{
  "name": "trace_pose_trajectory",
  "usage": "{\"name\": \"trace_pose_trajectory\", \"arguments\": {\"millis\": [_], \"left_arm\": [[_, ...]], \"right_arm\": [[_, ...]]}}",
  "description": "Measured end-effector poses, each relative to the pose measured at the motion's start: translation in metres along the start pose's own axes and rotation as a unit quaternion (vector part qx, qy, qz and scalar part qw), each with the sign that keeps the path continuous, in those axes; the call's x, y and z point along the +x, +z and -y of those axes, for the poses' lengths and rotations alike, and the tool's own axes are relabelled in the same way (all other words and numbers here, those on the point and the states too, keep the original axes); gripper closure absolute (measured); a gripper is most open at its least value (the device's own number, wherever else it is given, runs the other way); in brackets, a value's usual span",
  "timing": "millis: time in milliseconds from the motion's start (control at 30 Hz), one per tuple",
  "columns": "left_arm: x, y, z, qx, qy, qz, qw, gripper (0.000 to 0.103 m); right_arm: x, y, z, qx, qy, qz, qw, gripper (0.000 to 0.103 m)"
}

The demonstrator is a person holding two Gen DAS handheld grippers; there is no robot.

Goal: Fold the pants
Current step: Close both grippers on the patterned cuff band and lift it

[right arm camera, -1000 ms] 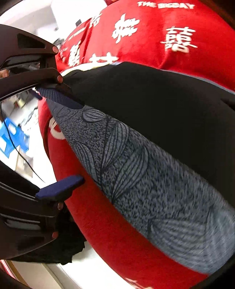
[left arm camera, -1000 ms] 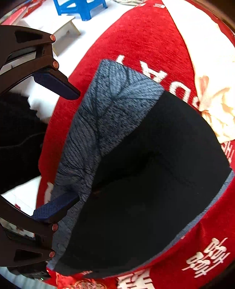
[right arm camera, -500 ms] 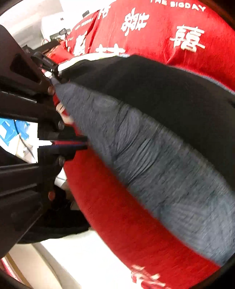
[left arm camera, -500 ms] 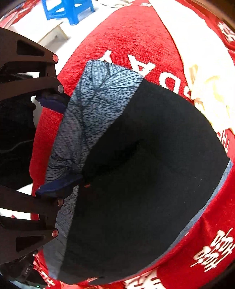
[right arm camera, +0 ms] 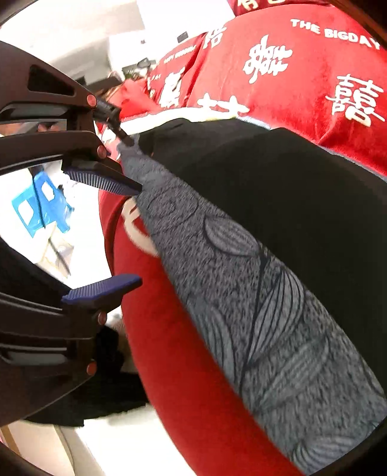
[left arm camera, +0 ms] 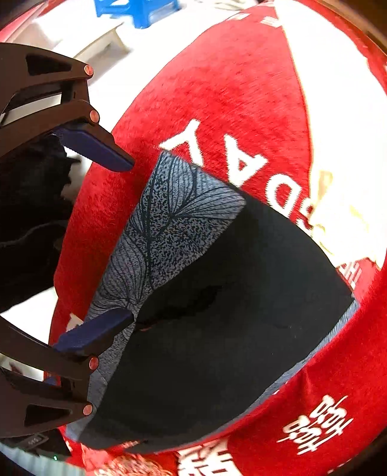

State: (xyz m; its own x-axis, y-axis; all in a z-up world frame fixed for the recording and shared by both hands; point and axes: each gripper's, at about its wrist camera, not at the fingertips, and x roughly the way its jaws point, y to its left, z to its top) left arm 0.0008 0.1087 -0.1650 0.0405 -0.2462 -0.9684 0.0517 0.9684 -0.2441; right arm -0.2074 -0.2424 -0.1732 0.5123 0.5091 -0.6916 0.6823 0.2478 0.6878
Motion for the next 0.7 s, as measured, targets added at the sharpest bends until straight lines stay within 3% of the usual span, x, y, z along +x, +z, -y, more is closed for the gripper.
{"name": "trace_pose_trajectory", "arguments": {"millis": [233,400,500,700], "left_arm": [[0.016,-0.007,0.008,-0.033,-0.069,-0.014,0.9970,0.009],[0.019,-0.005,0.030,0.000,-0.063,-0.008,0.9980,0.009],[0.011,-0.010,0.029,0.006,-0.062,-0.008,0.9980,0.020],[0.008,-0.002,0.017,0.008,-0.067,-0.011,0.9976,0.024]], "right_arm": [[-0.012,0.013,0.019,0.032,0.035,0.035,0.998,0.043],[-0.017,0.021,0.037,0.058,0.079,0.043,0.994,0.043],[-0.022,0.017,0.045,0.061,0.100,0.042,0.992,0.044],[-0.013,0.003,0.054,0.063,0.095,0.032,0.993,0.043]]}}
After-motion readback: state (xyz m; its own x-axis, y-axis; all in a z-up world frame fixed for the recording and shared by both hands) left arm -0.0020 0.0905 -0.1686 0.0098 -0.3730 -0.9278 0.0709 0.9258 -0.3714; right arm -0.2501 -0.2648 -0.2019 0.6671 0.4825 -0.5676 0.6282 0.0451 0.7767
